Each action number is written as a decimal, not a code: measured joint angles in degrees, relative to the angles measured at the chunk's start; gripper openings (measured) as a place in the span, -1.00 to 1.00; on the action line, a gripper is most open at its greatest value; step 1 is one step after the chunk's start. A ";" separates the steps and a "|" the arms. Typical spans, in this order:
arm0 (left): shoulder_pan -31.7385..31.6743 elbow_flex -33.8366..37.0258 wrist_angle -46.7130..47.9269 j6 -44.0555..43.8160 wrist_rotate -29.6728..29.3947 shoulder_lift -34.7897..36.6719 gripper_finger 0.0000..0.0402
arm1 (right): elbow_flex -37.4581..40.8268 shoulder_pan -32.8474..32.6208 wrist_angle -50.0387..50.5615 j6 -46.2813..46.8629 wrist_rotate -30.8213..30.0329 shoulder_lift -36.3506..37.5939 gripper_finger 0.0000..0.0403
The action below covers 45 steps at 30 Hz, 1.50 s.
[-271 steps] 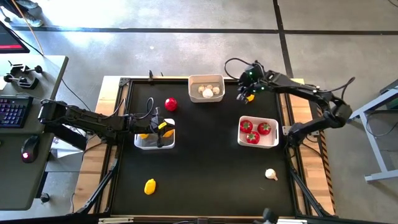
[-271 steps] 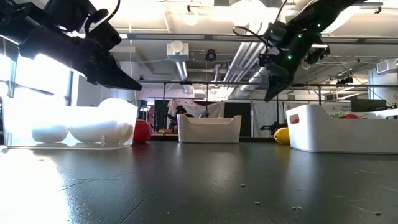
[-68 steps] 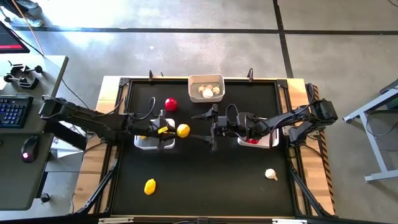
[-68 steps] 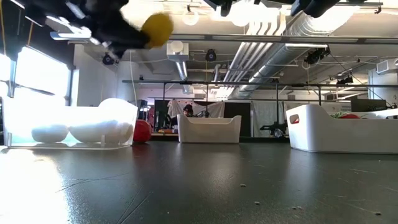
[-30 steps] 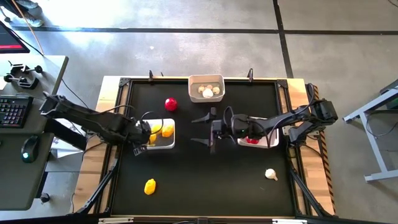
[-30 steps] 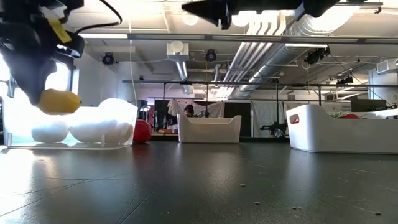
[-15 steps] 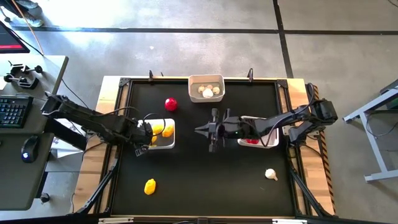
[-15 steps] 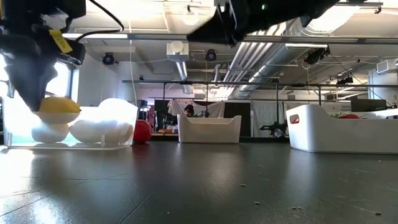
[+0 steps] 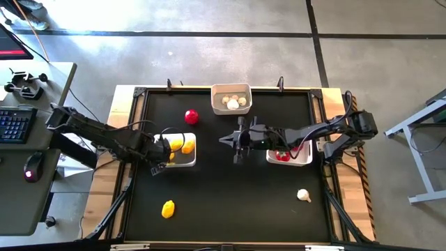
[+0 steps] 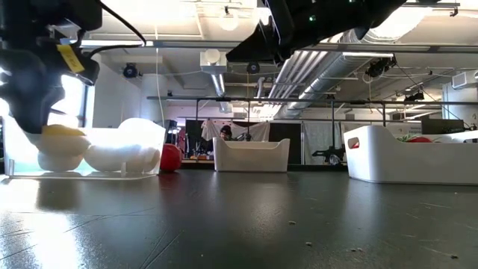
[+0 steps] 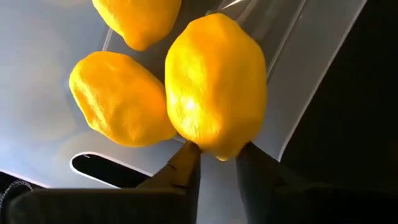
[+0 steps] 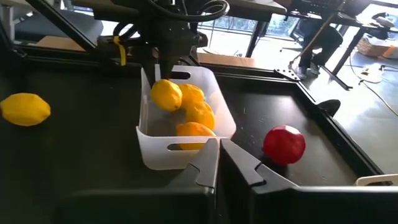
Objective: Sort produce into baskets
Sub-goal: Put the yellow lemon into the transparent bin, then put the red tomato into the bottom right white bin
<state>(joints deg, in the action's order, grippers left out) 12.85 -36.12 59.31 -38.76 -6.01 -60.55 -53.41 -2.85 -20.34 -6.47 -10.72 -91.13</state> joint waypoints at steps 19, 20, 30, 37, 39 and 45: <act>2.13 0.04 -7.42 4.08 -7.55 4.61 -0.30 | 0.00 -0.07 -0.04 0.01 -0.02 0.00 -1.00; 2.46 0.04 -7.79 4.36 -8.42 5.49 -0.31 | 0.00 -0.07 -0.11 0.03 -0.02 0.00 -1.00; 8.68 0.72 -26.15 11.09 -21.54 10.00 -0.44 | 0.02 -1.26 -0.44 0.31 -0.24 0.00 -1.00; 11.83 10.28 -58.58 20.76 -23.01 8.29 -0.63 | 6.69 -4.72 -9.26 2.88 -4.30 0.00 -1.00; 12.44 13.52 -67.88 21.88 -22.65 7.71 -0.68 | 9.16 -5.83 -12.47 4.35 -5.66 0.00 -1.00; 12.87 18.63 -80.08 22.53 -23.32 6.88 -0.82 | 15.97 -9.34 -21.23 8.75 -8.89 -0.02 -1.00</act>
<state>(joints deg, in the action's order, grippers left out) 25.72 -17.49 -20.77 -16.23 -29.33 -53.68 -37.44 -12.20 -41.57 2.28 -19.61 -91.15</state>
